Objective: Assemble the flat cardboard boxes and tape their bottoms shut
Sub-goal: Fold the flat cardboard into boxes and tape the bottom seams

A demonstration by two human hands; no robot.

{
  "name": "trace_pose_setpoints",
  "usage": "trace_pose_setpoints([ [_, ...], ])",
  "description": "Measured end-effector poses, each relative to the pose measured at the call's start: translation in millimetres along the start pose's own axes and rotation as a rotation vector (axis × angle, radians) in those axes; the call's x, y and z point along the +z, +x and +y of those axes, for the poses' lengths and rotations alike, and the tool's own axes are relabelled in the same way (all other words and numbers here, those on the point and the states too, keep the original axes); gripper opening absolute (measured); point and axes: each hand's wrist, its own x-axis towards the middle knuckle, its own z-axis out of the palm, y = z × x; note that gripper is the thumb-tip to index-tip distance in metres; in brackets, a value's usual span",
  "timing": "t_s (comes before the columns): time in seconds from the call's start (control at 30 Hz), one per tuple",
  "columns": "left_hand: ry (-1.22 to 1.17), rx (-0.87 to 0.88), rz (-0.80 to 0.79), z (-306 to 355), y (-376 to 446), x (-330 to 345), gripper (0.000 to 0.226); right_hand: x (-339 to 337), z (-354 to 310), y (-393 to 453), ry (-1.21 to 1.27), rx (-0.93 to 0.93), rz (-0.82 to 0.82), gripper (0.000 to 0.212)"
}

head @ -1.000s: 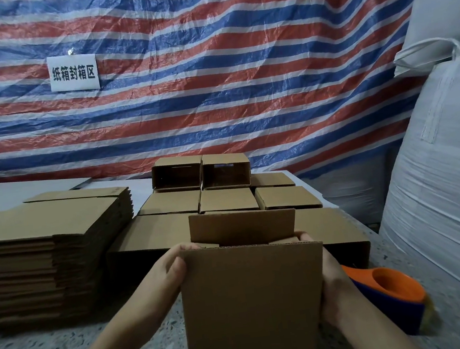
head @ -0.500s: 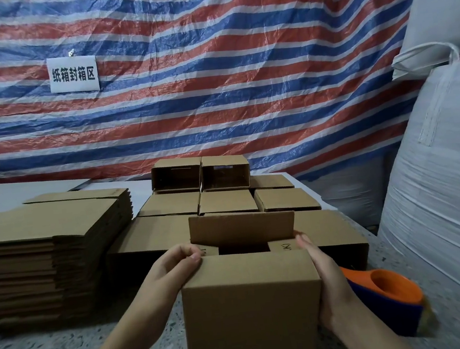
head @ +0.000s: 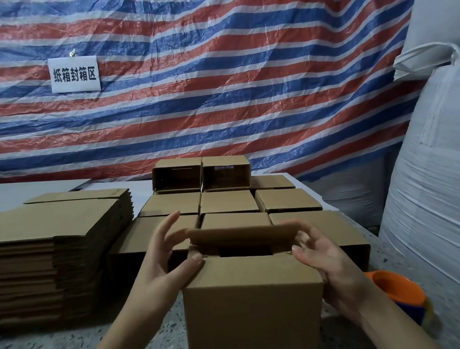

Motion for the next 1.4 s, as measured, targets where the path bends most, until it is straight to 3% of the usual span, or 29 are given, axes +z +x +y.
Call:
trace_pose_setpoints([
  [0.1, 0.032, 0.01, -0.002, 0, -3, 2, 0.037, 0, 4, -1, -0.053, -0.033, 0.104, 0.012],
  [0.17, 0.021, -0.002, 0.011, 1, -4, 4, 0.018, 3, 5, -1, -0.093, -0.035, 0.132, 0.01],
  [0.37, 0.1, -0.024, 0.025, 10, -5, 4, 0.016, 7, 6, 0, -0.104, -0.064, 0.144, 0.014],
  [0.57, 0.731, 0.006, -0.08, 51, 8, 12, 0.008, 6, 5, 3, -0.103, -0.036, 0.139, 0.013],
  [0.6, 0.826, 0.052, -0.117, 60, 6, 20, 0.009, 6, 5, 4, -0.101, -0.034, 0.136, 0.013],
  [0.73, 1.025, 0.15, -0.478, 77, 0, 55, 0.073, 3, 7, 4, -0.06, -0.034, 0.12, 0.017],
  [0.8, 1.179, 0.18, -0.584, 73, -1, 67, 0.081, 3, 7, 4, -0.054, -0.029, 0.121, 0.014],
  [0.9, 1.32, 0.219, -0.562, 64, -2, 74, 0.075, 0, 7, 4, -0.128, -0.033, 0.124, 0.013],
  [0.97, 1.323, 0.231, -0.551, 61, -2, 74, 0.075, -5, 6, 4, -0.21, -0.048, 0.114, 0.013],
  [1.07, 1.293, 0.221, -0.559, 60, -1, 72, 0.076, -22, 1, 5, -0.414, 0.005, 0.153, 0.033],
  [1.23, 1.198, 0.172, -0.598, 60, 2, 68, 0.083, -81, 6, 4, -1.493, 0.333, 0.301, 0.044],
  [1.3, 1.163, 0.158, -0.609, 61, 3, 67, 0.084, -98, 15, -2, -1.617, 0.45, 0.307, 0.054],
  [1.4, 1.138, 0.137, -0.628, 62, 3, 66, 0.079, -113, 31, -10, -1.645, 0.485, 0.327, 0.07],
])
